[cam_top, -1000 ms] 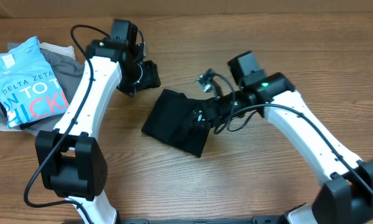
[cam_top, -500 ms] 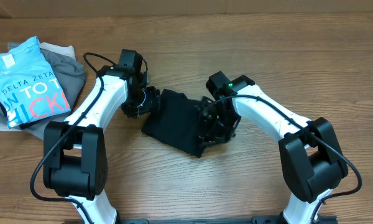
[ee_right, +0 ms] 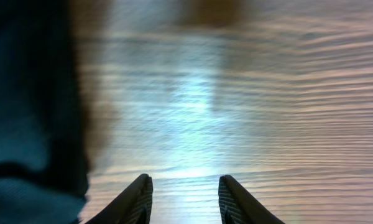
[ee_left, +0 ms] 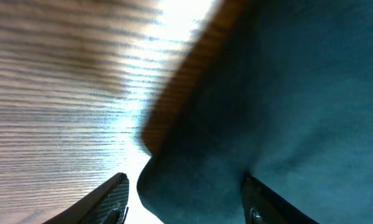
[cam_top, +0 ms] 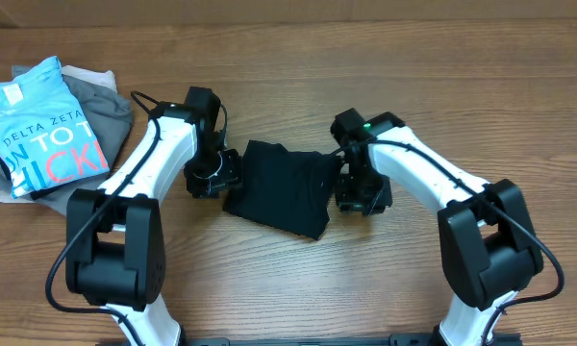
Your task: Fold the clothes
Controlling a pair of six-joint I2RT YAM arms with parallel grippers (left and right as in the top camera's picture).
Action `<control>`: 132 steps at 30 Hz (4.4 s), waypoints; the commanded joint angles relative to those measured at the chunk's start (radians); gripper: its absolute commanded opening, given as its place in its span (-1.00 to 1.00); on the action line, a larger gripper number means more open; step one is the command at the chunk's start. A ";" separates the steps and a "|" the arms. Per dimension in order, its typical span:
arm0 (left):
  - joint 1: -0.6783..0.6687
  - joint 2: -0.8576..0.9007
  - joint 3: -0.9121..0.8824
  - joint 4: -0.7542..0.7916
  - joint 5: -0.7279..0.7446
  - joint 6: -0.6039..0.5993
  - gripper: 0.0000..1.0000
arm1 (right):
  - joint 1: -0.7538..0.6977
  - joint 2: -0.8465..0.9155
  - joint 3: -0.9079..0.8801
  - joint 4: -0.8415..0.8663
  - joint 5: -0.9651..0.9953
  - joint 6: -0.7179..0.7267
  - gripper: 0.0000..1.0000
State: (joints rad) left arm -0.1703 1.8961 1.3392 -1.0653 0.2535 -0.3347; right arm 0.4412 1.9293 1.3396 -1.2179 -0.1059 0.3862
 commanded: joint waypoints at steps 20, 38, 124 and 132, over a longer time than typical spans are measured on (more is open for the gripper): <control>-0.022 0.108 0.030 0.544 0.141 0.185 0.31 | 0.027 -0.216 -0.016 0.121 -0.511 -0.159 0.21; -0.027 0.139 0.030 -0.105 -0.130 0.230 0.10 | 0.020 -0.054 -0.129 0.121 -0.214 -0.143 0.30; -0.076 0.307 -0.013 0.201 0.426 0.602 -0.03 | -0.096 -0.054 -0.129 0.122 0.000 -0.121 0.60; -0.136 0.308 -0.016 0.158 0.392 0.653 -0.56 | -0.096 -0.054 -0.129 0.113 0.000 -0.121 0.60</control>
State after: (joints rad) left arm -0.2813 2.1437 1.3582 -0.9005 0.7403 0.2829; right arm 0.3481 1.8736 1.2118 -1.1049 -0.1146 0.2615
